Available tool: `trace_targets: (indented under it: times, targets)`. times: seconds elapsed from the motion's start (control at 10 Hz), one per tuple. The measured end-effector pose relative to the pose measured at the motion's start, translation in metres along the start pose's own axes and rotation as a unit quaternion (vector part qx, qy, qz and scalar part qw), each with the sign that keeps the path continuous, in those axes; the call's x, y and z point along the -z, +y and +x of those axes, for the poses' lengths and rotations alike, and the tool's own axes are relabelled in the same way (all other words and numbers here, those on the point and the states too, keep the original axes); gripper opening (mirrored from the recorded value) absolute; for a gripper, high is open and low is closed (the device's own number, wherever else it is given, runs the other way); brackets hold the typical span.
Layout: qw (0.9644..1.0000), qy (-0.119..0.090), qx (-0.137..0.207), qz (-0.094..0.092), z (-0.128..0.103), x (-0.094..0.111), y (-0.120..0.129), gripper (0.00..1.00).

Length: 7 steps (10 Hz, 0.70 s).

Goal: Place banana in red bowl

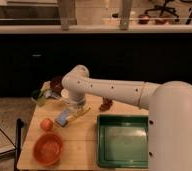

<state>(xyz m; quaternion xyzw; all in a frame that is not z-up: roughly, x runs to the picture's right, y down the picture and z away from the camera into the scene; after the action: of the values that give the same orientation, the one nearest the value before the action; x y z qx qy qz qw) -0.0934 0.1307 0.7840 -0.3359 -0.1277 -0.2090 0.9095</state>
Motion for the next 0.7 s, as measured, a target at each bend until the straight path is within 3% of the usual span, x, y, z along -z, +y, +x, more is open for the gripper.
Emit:
trace_targets:
  times: [0.4,0.5,0.7]
  targets:
    - [0.9977,-0.02,0.064,0.004,-0.04,0.007,-0.003,0.0]
    - [0.996,-0.027,0.085,0.004,-0.055,0.009,-0.005,0.0]
    - [0.9888,-0.043,0.143,-0.003,-0.095,0.009,-0.007,0.0]
